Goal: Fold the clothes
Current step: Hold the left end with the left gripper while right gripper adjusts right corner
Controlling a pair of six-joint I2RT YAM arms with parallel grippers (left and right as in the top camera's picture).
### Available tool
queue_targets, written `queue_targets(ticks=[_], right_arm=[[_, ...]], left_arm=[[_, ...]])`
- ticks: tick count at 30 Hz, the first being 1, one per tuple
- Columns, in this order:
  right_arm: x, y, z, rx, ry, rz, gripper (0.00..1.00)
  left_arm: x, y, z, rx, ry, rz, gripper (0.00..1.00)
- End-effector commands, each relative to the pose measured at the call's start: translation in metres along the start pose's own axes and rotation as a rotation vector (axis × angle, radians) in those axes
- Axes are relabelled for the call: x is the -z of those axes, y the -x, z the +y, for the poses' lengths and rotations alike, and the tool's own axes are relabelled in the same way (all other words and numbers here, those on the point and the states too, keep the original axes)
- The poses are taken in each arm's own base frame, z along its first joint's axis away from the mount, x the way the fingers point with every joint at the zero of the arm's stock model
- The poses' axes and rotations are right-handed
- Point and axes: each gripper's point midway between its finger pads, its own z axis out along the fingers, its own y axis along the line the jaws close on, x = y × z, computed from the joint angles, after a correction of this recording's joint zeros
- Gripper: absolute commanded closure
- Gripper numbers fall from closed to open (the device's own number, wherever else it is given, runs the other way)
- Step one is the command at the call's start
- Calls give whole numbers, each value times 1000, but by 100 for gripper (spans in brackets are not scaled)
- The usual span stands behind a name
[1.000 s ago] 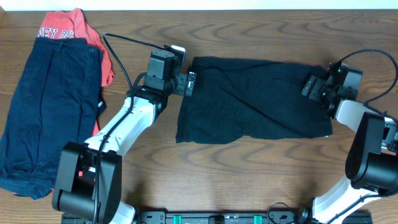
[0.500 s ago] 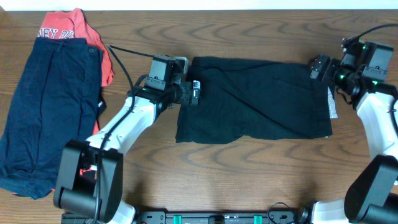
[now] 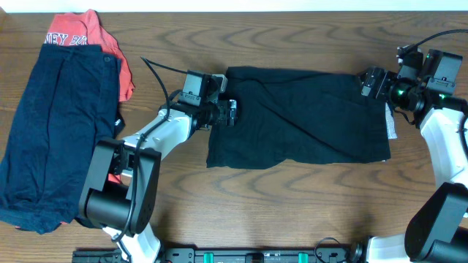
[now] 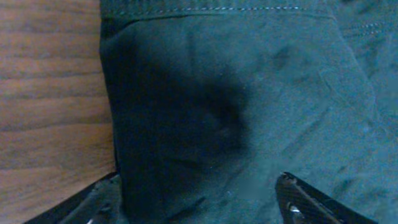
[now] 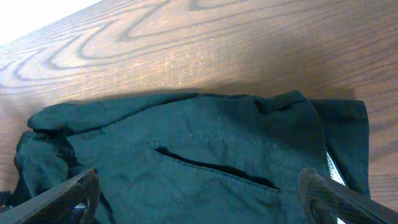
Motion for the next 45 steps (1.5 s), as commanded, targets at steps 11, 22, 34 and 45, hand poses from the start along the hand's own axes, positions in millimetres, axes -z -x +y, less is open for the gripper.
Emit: queue_targets(ticks=[11,22,34,45], right_arm=[[8,2,-51,48,-240,-9,1],[-2,-10,-89,7,-309,39,1],[-51,-64,-122,-62,-317,214,1],[-72,-90,-131,-109,-284,283,1]], left_arm=[[-30,-13,13,117,5,49,51],[-33,-11,13,121,3,39,60],[-34,-12,14,122,4,42,60],[-34,-12,14,122,4,42,60]])
